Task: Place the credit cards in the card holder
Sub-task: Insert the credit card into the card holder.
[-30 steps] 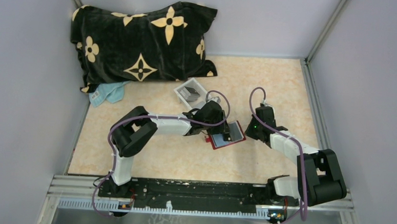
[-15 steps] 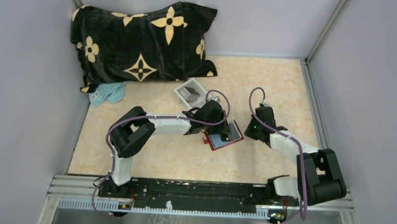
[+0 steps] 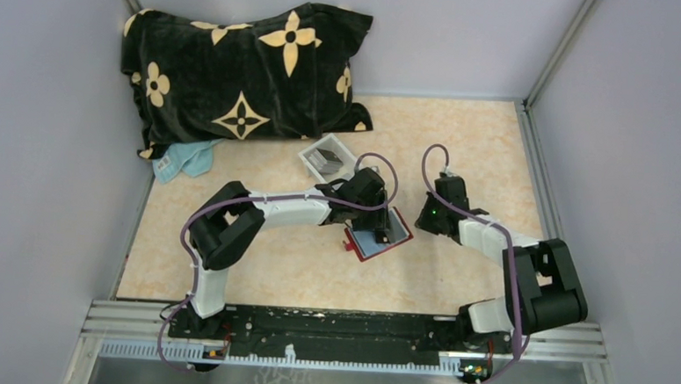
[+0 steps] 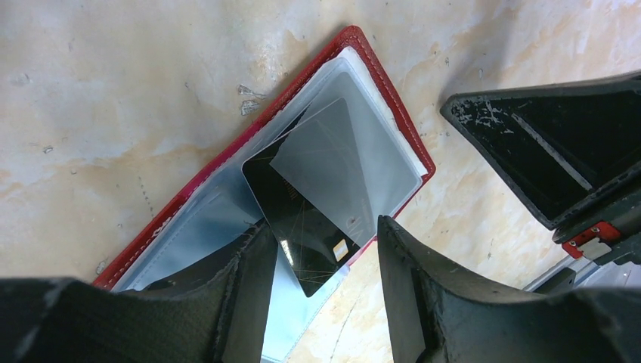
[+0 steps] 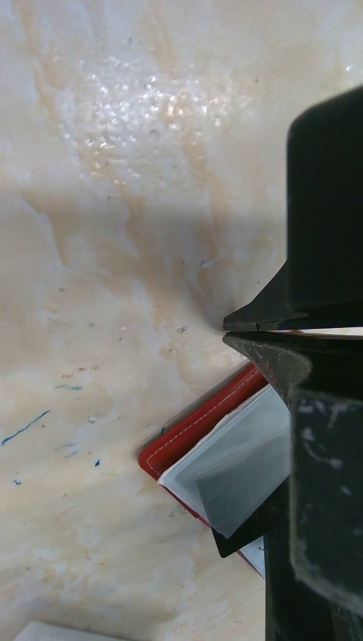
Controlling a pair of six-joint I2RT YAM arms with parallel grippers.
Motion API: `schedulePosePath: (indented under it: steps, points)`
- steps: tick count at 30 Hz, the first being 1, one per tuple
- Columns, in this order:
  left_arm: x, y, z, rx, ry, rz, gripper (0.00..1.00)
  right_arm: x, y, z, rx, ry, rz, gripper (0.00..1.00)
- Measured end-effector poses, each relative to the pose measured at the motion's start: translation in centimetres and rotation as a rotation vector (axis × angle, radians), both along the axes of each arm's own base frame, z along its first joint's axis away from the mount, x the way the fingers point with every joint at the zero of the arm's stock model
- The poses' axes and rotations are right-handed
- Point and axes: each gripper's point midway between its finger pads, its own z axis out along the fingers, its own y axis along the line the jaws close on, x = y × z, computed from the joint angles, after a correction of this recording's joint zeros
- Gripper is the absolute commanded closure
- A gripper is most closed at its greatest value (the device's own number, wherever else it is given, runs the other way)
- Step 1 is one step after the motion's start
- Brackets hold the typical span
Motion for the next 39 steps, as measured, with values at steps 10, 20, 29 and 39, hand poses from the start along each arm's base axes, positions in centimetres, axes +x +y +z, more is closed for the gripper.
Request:
schedulePosePath:
  steps: [10, 20, 29, 39]
  points:
    - [-0.2, -0.1, -0.2, 0.006, 0.016, -0.008, 0.41, 0.3, 3.1, 0.0, -0.011, -0.016, 0.093, 1.0]
    - [-0.7, -0.2, -0.4, -0.016, 0.032, 0.013, 0.4, -0.3, 3.6, 0.0, -0.033, -0.058, 0.057, 1.0]
    - [-0.7, -0.1, -0.3, -0.049, 0.018, 0.09, 0.39, -1.1, 3.8, 0.0, -0.046, -0.071, 0.033, 1.0]
    - [-1.4, 1.1, -0.5, 0.015, 0.002, 0.11, 0.38, -2.2, 4.2, 0.0, -0.033, -0.05, 0.045, 1.0]
